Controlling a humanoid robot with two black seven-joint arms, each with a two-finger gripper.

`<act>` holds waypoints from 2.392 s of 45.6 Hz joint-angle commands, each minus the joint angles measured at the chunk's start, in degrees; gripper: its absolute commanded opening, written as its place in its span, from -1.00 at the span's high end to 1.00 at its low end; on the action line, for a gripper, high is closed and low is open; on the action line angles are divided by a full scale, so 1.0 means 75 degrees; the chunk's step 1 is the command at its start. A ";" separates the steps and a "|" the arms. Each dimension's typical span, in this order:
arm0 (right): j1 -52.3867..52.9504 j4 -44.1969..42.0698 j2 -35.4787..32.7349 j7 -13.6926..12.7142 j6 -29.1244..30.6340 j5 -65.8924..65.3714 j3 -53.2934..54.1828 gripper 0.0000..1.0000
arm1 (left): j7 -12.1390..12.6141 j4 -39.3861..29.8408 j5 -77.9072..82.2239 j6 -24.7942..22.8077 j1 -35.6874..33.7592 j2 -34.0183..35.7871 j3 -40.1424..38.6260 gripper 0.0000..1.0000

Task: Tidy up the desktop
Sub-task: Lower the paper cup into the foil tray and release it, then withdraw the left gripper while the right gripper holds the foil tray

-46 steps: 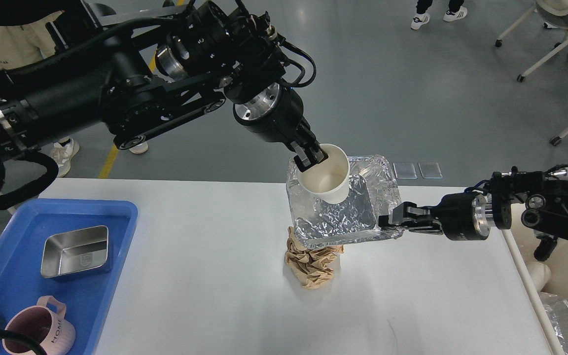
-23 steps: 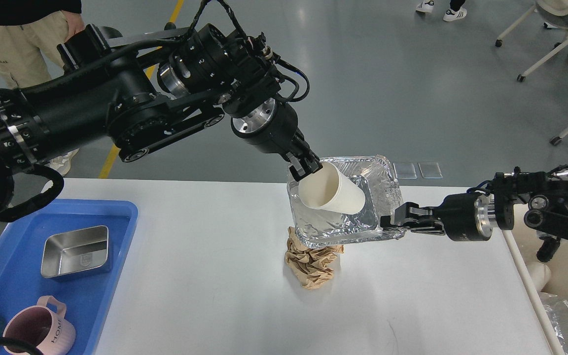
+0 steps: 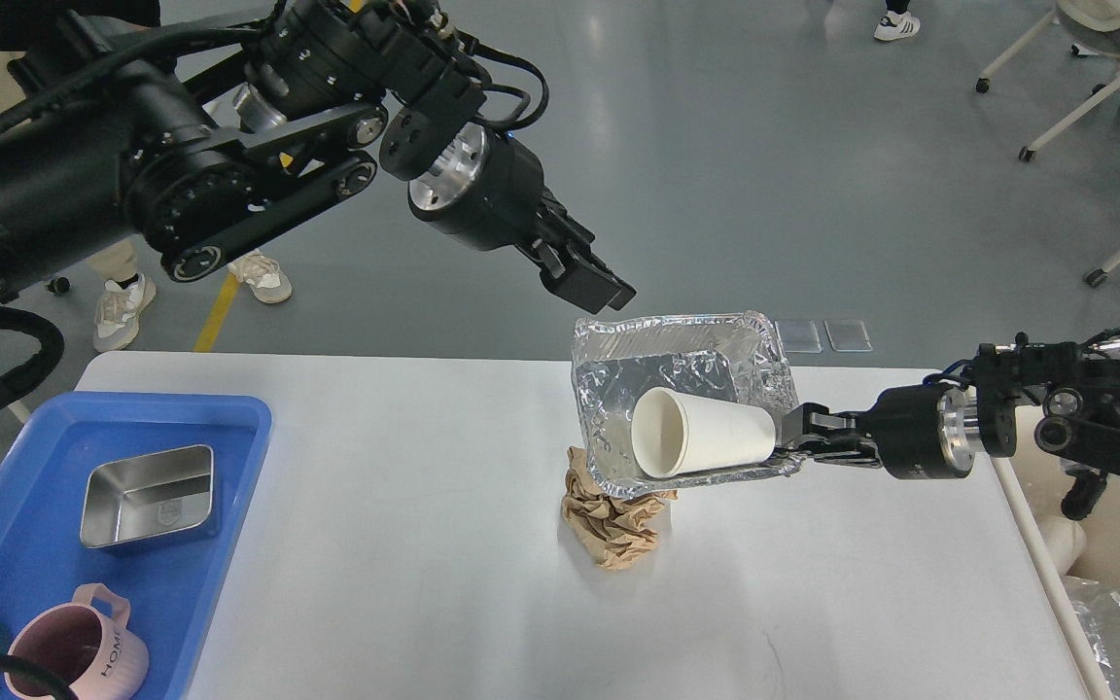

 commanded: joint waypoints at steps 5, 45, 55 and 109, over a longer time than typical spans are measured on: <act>-0.0035 -0.0001 -0.0022 0.0000 -0.0012 0.0000 -0.0002 1.00 | 0.1229 -0.0047 -0.0700 0.0185 0.0919 0.1599 -0.1073 -0.85; -0.0141 0.0023 -0.0386 0.0000 -0.0059 0.0024 0.0044 1.00 | 0.4208 -0.2940 -0.4134 0.2072 1.0317 0.5934 -0.7121 -0.90; -0.0141 0.0023 -0.0362 0.0000 -0.0059 0.0024 0.0044 1.00 | 0.4209 -0.3246 -0.4894 0.2130 1.1571 0.7809 -0.7215 -0.90; -0.0094 0.0034 -0.0327 0.0000 -0.0070 0.0024 0.0138 1.00 | 0.3236 -0.3082 -0.2883 0.1699 1.0661 0.7637 -0.7204 -0.94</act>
